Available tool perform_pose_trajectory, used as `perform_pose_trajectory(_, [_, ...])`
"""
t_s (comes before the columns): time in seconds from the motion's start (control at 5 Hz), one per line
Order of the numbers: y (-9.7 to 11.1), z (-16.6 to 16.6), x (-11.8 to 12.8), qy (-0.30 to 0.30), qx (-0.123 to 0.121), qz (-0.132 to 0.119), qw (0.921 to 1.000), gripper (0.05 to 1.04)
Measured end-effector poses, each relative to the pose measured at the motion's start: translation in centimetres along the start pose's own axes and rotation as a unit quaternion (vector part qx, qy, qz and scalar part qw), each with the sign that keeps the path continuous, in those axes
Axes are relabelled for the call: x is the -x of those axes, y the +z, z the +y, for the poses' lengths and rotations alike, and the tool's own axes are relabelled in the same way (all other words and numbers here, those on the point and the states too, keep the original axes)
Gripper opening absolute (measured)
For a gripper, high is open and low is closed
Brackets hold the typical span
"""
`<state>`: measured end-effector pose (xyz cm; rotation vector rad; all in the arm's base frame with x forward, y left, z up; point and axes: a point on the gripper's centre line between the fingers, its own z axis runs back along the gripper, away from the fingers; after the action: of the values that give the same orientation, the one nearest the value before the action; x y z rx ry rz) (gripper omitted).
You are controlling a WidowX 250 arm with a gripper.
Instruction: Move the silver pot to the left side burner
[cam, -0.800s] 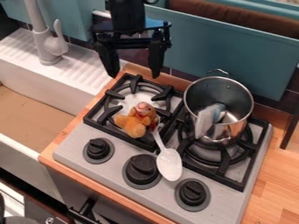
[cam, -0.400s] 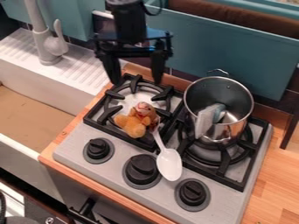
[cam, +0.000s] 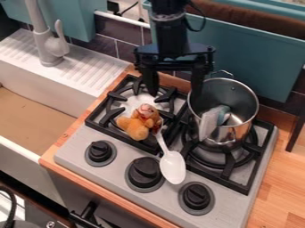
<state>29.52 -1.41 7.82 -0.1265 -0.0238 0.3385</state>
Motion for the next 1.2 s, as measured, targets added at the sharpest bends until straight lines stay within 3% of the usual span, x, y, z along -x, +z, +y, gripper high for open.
perform_pose_trajectory(0.2, [-0.4, -1.5, -0.4, -0.047, 0.012, -0.030, 0.9984, 0.999])
perform_pose_trajectory(0.8, [-3.9, -2.0, -2.4, -0.059, -0.032, -0.043, 0.9968, 0.969])
perform_pose_trajectory(1.0, [-4.6, -2.0, -2.8, -0.060, -0.039, -0.038, 0.9967, 0.788])
perform_pose_trajectory(1.2, [-4.7, -2.1, -2.5, -0.058, -0.036, -0.029, 0.9972, 0.495])
